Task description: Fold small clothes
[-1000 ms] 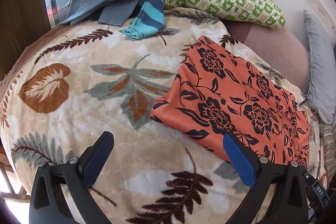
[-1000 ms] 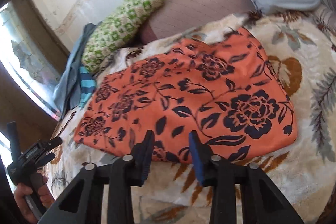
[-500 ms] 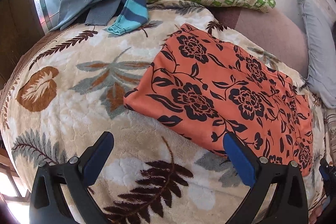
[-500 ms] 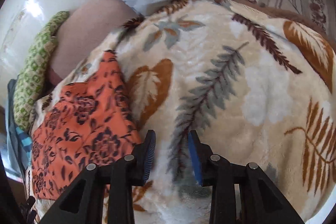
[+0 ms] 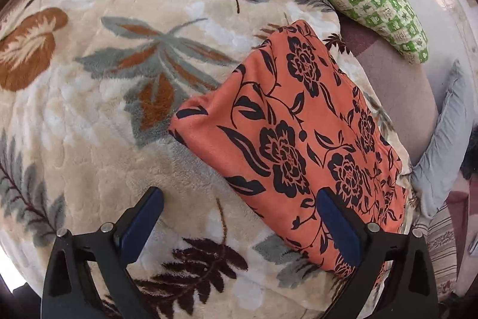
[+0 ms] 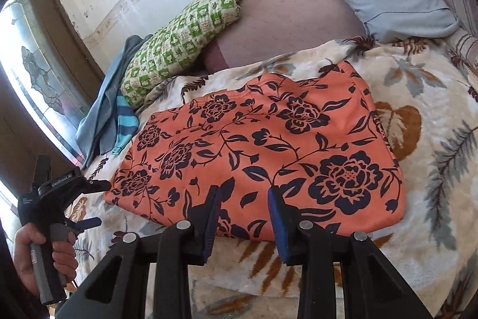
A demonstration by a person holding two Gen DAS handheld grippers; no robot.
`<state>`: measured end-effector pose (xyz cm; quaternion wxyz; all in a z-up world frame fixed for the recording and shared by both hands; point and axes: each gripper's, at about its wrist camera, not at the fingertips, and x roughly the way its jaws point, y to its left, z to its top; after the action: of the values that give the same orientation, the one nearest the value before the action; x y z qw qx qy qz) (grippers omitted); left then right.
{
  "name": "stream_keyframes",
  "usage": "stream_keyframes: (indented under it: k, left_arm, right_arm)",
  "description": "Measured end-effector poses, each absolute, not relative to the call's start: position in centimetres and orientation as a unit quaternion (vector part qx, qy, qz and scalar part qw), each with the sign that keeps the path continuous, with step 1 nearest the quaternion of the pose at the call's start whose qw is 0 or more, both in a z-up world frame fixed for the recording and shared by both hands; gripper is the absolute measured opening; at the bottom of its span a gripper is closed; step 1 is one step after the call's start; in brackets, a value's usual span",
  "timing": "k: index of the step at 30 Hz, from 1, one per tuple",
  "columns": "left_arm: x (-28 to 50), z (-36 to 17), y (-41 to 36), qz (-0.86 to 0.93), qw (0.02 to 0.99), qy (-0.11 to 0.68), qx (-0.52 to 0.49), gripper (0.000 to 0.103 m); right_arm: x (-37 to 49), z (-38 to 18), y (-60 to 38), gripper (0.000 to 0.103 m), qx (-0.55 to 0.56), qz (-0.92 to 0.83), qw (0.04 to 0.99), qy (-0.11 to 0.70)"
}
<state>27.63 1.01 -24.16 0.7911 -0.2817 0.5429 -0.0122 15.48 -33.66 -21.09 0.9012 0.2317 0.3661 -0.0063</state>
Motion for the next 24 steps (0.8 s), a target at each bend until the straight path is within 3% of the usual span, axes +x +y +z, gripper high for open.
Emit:
stream_keyframes:
  k: [2, 3, 12, 14, 17, 24]
  left_arm:
    - [28.1, -25.1, 0.9, -0.018, 0.786, 0.542, -0.297, 0.067]
    - [28.5, -25.6, 0.8, -0.022, 0.783, 0.543, -0.302, 0.063]
    - [30.7, -25.9, 0.0, -0.007, 0.818, 0.479, -0.32, 0.064]
    - [31.0, -25.9, -0.5, -0.002, 0.83, 0.471, -0.299, 0.041]
    - [31.2, -25.9, -0.5, 0.0, 0.833, 0.47, -0.293, 0.025]
    - [30.4, -19.1, -3.9, -0.07, 0.877, 0.418, -0.227, 0.02]
  right_arm:
    - [15.5, -21.3, -34.6, 0.035, 0.244, -0.014, 0.897, 0.367]
    - [15.5, -21.3, -35.1, 0.035, 0.252, -0.016, 0.895, 0.368]
    - [16.0, -21.2, -35.9, 0.035, 0.264, -0.017, 0.893, 0.363]
    - [16.0, -21.2, -36.0, 0.035, 0.257, -0.023, 0.895, 0.364]
    - [15.7, -21.0, -36.4, 0.035, 0.254, -0.035, 0.898, 0.359]
    - [14.5, -21.3, -40.6, 0.035, 0.309, -0.082, 0.881, 0.35]
